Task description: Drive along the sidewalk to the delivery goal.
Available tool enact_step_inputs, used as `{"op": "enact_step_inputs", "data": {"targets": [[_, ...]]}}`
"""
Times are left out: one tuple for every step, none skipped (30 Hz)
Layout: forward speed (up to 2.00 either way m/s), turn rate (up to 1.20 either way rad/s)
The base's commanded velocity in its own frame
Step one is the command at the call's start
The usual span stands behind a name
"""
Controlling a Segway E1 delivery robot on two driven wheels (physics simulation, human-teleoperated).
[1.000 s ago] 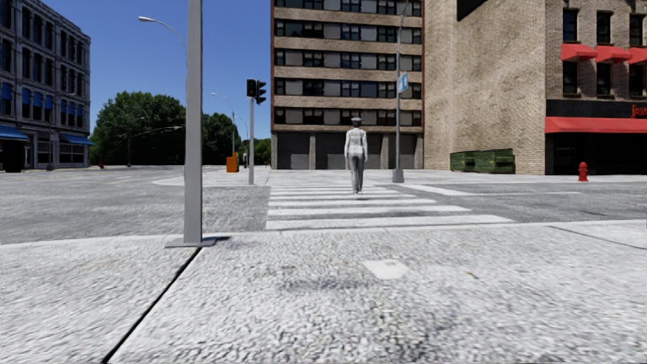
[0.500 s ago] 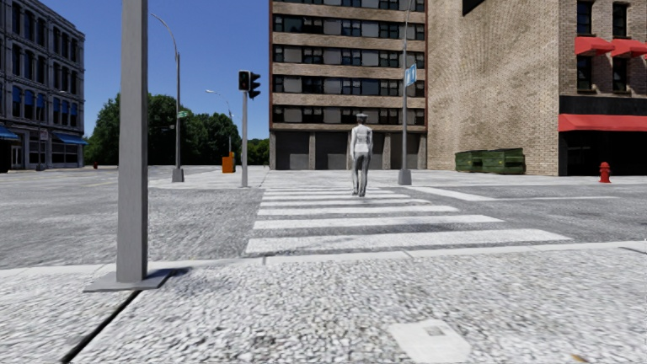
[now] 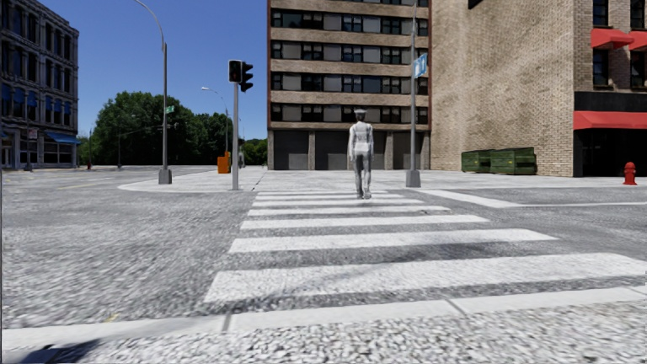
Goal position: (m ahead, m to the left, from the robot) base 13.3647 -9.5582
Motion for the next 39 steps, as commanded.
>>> {"op": "enact_step_inputs", "data": {"targets": [[2.00,0.00],[2.00,0.00],[2.00,0.00],[2.00,0.00],[2.00,0.00],[2.00,0.00],[2.00,0.00],[2.00,0.00],[2.00,0.00],[2.00,0.00],[2.00,0.00],[2.00,0.00],[2.00,0.00],[2.00,0.00],[2.00,0.00],[1.97,0.00],[1.71,0.00],[1.51,0.00],[1.39,0.00],[1.39,0.00],[1.30,0.00],[1.26,0.00],[1.25,0.00],[1.25,0.00],[1.25,0.00],[1.25,0.00],[1.25,0.00],[1.25,0.00],[1.25,0.00],[1.25,0.00],[1.25,0.00],[1.25,0.00],[1.25,0.00],[1.25,0.00],[1.25,0.00],[1.27,0.00],[1.31,0.00],[1.31,0.00],[1.32,0.00]]}}
